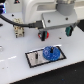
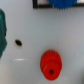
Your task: Insert the blue gear onto the right peg, followed by the red gear
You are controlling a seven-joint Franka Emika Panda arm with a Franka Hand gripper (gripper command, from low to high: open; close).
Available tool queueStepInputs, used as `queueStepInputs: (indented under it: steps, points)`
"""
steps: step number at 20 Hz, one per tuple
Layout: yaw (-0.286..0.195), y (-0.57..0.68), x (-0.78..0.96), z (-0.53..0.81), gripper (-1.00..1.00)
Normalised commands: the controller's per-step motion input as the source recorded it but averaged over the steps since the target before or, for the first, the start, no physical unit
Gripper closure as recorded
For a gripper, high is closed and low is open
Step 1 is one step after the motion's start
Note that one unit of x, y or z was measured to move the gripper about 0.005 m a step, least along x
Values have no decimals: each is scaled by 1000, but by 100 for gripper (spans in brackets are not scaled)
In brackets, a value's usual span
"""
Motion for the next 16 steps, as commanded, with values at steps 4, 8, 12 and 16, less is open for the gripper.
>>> queueStepInputs:
  steps: [4, 8, 12, 16]
  points:
    - [0, 102, -690, -46, -100]
    - [0, 50, -581, -207, -100]
    - [0, 16, -418, -323, -100]
    - [0, -12, -330, -353, -100]
